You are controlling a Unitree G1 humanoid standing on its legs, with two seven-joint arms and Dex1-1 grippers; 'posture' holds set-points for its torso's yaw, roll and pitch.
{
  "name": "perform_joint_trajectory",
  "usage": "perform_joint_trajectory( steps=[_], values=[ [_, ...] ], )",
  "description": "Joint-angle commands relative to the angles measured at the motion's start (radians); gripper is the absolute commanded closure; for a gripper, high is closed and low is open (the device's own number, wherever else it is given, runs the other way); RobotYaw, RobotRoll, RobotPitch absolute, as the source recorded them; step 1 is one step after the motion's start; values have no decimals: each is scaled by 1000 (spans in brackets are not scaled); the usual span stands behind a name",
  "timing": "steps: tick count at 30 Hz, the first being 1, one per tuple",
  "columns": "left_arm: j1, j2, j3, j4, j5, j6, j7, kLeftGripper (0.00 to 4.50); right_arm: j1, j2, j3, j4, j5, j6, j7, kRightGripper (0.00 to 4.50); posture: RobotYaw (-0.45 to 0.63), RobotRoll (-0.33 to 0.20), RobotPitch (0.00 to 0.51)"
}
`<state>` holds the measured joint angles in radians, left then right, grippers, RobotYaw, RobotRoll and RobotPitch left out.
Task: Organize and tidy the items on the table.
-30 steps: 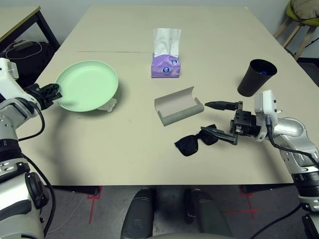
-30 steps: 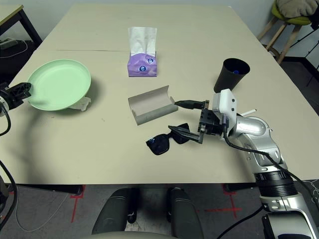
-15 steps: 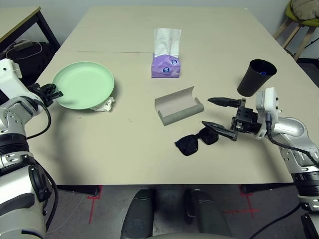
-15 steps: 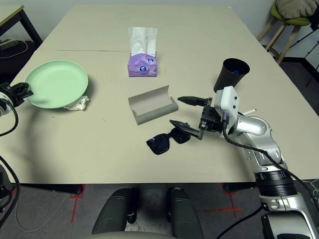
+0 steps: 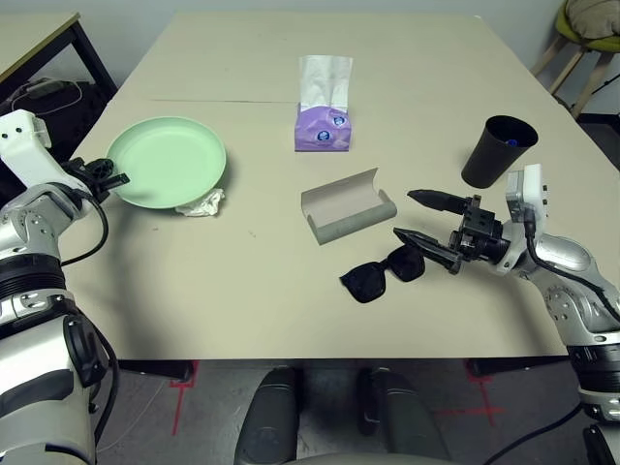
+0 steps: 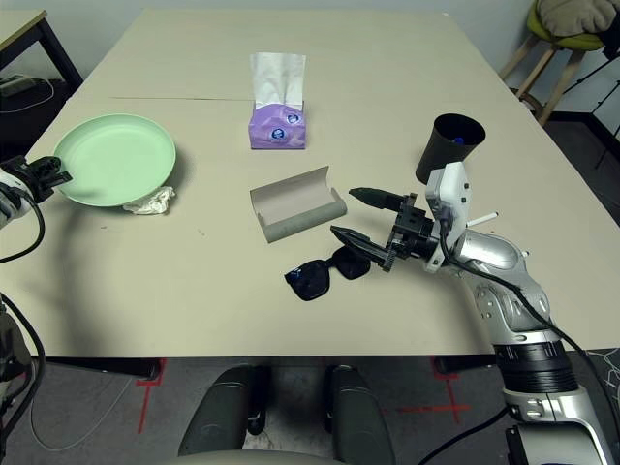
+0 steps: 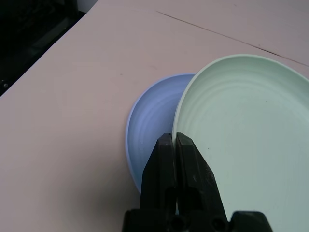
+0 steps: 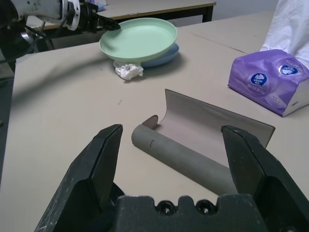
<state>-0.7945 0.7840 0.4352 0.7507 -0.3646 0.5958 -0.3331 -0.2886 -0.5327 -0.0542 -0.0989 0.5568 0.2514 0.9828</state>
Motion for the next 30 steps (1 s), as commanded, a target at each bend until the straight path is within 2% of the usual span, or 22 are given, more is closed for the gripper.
perform_joint_trajectory(
  steps=[1, 17, 25, 30],
  values=[
    [-15, -10, -7, 14, 13, -11, 11, 4489, -5, 13, -27, -29, 26, 34, -38, 0, 67, 0, 133],
    [-31, -28, -4, 26, 18, -22, 43, 4489, -10, 5, -15, -25, -9, -8, -26, 0, 72, 0, 137],
    [-131, -20, 0, 135, 38, -138, 98, 4489, -5, 6, -12, -37, -7, -1, -30, 0, 72, 0, 137],
    [-151, -17, -9, 183, 56, -176, 118, 4489, -6, 8, -11, -37, -7, -2, -31, 0, 67, 0, 138]
  ],
)
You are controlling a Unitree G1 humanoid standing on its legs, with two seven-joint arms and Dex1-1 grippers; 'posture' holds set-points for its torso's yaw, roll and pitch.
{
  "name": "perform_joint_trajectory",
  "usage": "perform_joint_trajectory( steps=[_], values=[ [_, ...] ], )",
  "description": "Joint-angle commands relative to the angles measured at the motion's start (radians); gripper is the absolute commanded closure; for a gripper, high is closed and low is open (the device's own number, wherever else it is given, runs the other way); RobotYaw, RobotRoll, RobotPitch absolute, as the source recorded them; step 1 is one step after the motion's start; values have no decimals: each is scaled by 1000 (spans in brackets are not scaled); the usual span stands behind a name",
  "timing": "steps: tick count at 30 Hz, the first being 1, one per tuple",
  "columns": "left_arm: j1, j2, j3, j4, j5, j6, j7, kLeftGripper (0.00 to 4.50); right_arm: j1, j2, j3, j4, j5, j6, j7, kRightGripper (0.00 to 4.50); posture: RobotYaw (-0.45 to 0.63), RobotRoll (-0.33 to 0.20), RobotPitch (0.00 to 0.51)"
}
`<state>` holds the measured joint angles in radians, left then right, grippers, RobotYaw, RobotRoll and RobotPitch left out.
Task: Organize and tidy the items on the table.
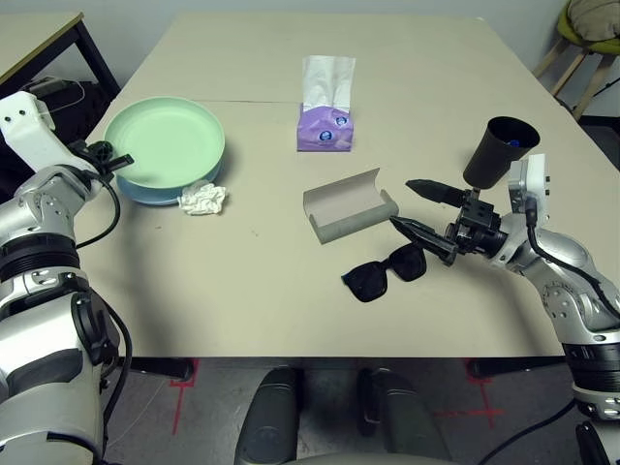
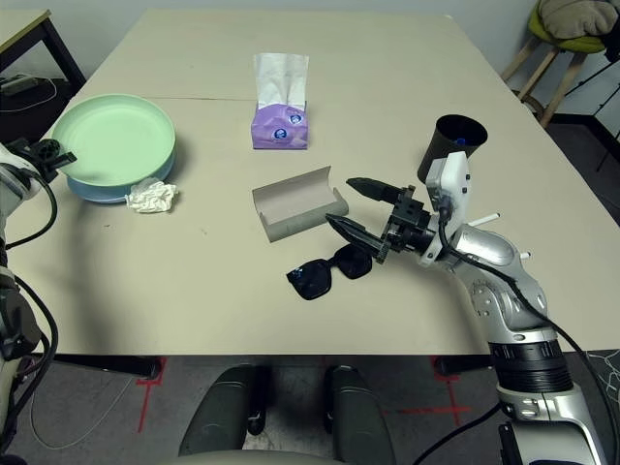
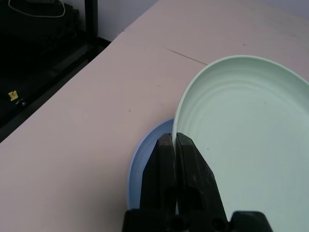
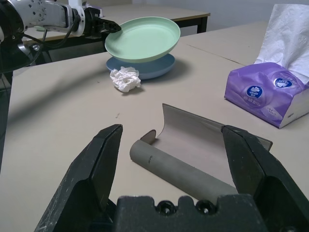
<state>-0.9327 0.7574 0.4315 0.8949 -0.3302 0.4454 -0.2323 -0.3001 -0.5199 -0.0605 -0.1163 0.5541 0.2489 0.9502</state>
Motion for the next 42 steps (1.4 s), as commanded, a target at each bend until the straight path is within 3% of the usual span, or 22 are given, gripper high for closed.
perform_joint_trajectory(
  steps=[1, 5, 14, 20, 28, 33, 42],
  values=[
    [-6, 10, -19, 48, 40, -39, 25, 4489, 6, -5, -5, -20, -4, 0, 1, 0, 67, 0, 138],
    [11, 5, -24, 63, 58, -63, 51, 3488, 6, -4, -6, -20, -3, -2, 1, 0, 67, 0, 138],
    [36, 10, -30, 20, 69, -65, 36, 73, 10, -7, -12, 5, -6, -21, 19, 0, 71, 0, 137],
    [112, 29, -73, -148, 35, 35, -156, 29, 11, -8, -13, 14, -12, -30, 22, 0, 73, 0, 137],
    [352, 112, -127, -470, -44, 197, -488, 29, 14, -20, -8, 32, -40, -62, 26, 0, 82, 0, 141],
    [439, 165, -207, -516, 36, 98, -567, 29, 3, -18, -5, 37, -39, -62, 26, 0, 84, 0, 141],
    [451, 115, -243, -557, 13, 27, -672, 29, -2, -23, -6, 31, -38, -54, 25, 0, 78, 0, 138]
  ],
)
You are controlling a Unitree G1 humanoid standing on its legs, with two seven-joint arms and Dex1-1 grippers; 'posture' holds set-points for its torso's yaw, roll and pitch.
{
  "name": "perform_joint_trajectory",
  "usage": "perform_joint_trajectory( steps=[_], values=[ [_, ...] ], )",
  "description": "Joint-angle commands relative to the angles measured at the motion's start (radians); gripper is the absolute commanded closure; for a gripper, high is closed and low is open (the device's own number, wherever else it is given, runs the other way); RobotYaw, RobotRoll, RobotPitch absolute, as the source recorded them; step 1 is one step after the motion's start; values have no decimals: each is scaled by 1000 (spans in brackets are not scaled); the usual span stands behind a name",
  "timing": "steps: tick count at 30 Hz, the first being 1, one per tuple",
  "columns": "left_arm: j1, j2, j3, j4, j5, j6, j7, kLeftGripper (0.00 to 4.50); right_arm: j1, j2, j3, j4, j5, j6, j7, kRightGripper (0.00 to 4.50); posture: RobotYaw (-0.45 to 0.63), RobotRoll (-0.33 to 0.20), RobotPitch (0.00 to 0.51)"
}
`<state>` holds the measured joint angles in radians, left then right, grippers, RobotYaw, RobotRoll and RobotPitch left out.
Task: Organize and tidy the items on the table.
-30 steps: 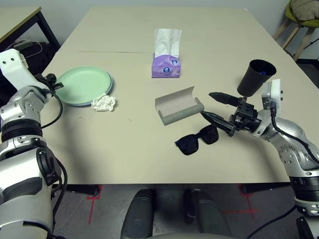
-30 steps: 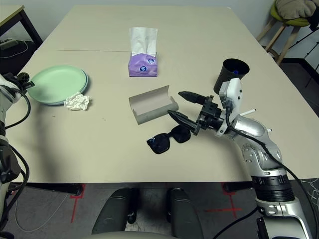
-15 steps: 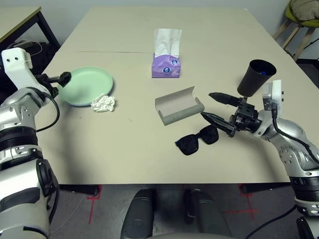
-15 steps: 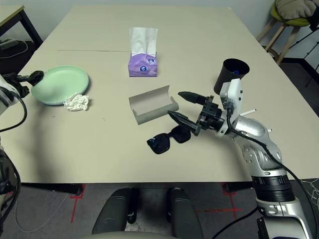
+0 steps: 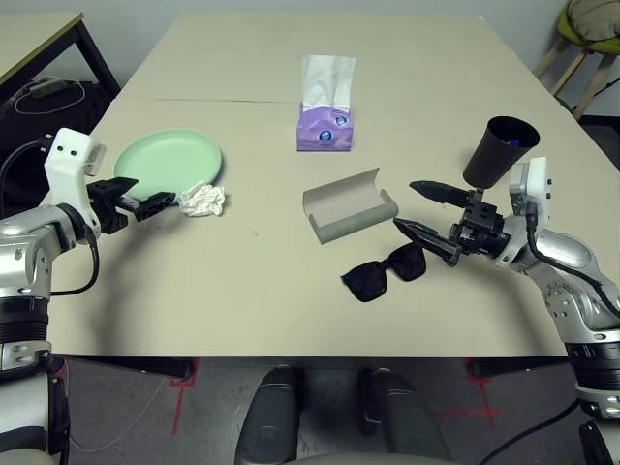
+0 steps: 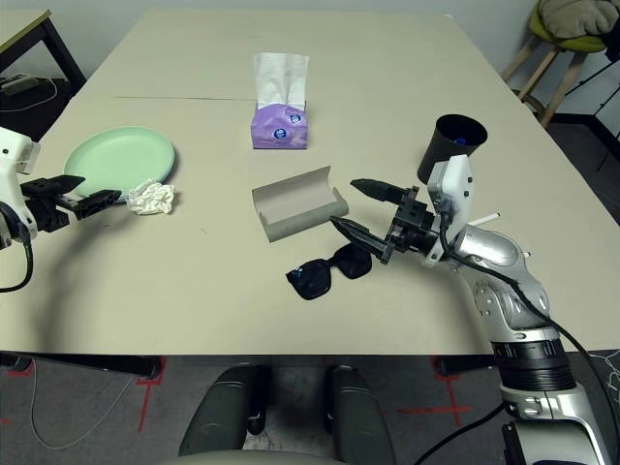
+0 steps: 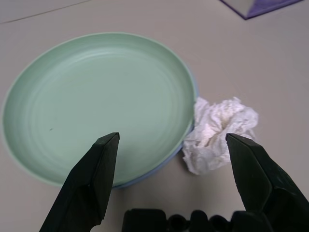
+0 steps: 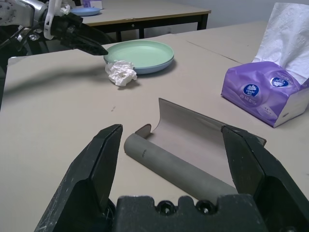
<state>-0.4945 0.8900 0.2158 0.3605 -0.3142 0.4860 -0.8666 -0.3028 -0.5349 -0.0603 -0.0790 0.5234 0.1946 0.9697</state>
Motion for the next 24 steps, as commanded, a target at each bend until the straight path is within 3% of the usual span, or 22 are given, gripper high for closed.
perform_joint_trajectory(
  steps=[1, 20, 24],
  values=[
    [10, -21, -33, -24, -3, -21, -50, 29, 1, -8, -6, -7, -7, 0, 5, 0, 78, 0, 138],
    [-75, -79, -142, 165, 115, -153, -86, 29, 6, -6, -14, -2, -4, -12, 12, 0, 69, 0, 136],
    [-91, -85, -138, 194, 125, -162, -72, 1353, 8, -5, -14, -5, -4, -12, 10, 0, 68, 0, 138]
  ],
)
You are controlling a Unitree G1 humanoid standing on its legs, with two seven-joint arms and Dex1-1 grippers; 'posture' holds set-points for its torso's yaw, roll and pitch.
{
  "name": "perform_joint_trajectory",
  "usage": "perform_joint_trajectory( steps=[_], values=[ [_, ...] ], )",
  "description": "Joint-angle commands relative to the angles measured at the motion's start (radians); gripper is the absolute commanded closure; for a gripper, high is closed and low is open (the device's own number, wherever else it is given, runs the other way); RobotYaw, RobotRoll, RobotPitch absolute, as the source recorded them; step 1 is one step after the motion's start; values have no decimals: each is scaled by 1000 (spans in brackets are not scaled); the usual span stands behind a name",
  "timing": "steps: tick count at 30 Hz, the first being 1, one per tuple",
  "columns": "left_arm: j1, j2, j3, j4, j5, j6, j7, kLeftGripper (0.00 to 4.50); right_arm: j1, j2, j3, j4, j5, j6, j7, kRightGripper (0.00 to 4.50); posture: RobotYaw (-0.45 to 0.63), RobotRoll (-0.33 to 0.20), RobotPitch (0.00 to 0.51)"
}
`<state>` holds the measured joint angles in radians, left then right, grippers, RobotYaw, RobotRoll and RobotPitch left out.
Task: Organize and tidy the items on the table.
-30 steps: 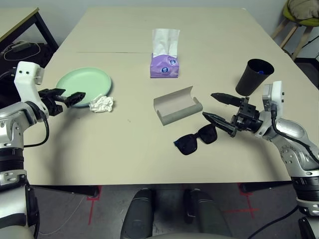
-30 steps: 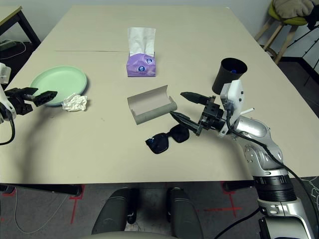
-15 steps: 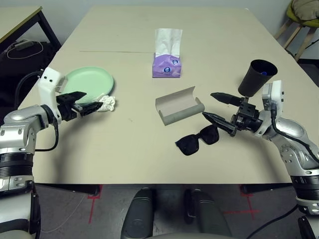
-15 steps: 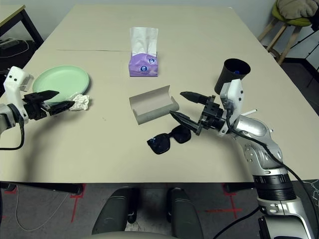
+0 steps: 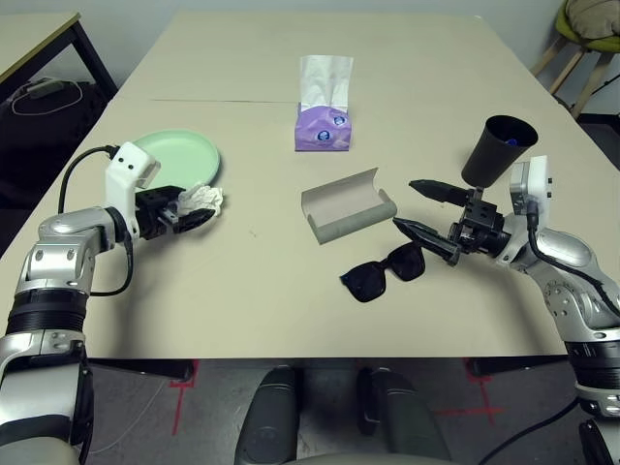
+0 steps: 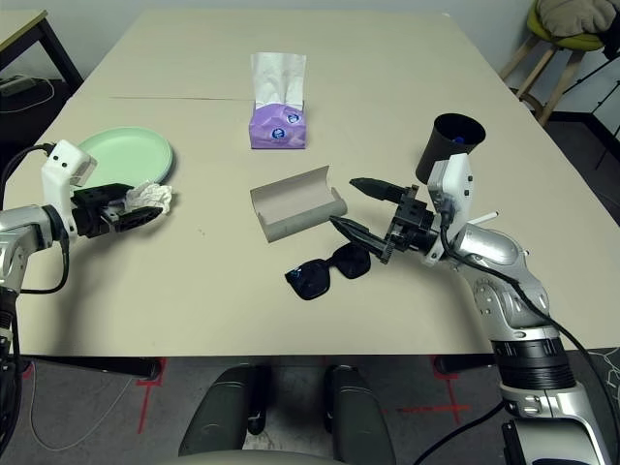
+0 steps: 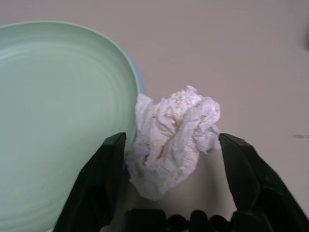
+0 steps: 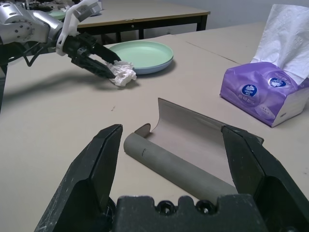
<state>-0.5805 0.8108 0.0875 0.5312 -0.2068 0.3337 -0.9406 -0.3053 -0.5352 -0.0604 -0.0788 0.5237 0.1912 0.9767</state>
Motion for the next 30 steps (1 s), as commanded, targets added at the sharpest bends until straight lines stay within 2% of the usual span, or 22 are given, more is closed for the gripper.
perform_joint_trajectory(
  steps=[1, 8, 14, 19, 23, 27, 30],
  values=[
    [-7, -7, -7, 25, 19, -12, 6, 1695, 11, -4, -13, -6, -4, -8, 2, 0, 68, 0, 138],
    [-39, -11, 17, 6, -1, -4, 10, 4434, 10, 0, -7, -14, -5, -1, -6, 0, 69, 0, 139],
    [-88, -19, 68, -21, -43, 47, 40, 4472, 11, 1, -4, -15, -3, 1, -7, 0, 69, 0, 139],
    [-179, -52, 197, -41, -173, 217, 121, 4472, 7, 4, -2, -12, -3, 1, -8, 0, 76, 0, 138],
    [-233, -50, 216, 93, -104, 156, 269, 4472, -2, 10, 4, -8, -6, 0, -9, 0, 79, 0, 139],
    [-259, -49, 195, 213, -31, 35, 379, 4472, -4, 12, 3, -5, -6, -1, -9, 0, 76, 0, 139],
    [-270, -55, 177, 273, 7, -38, 420, 3837, 2, 9, -2, -7, -6, -4, -8, 0, 76, 0, 139]
  ],
)
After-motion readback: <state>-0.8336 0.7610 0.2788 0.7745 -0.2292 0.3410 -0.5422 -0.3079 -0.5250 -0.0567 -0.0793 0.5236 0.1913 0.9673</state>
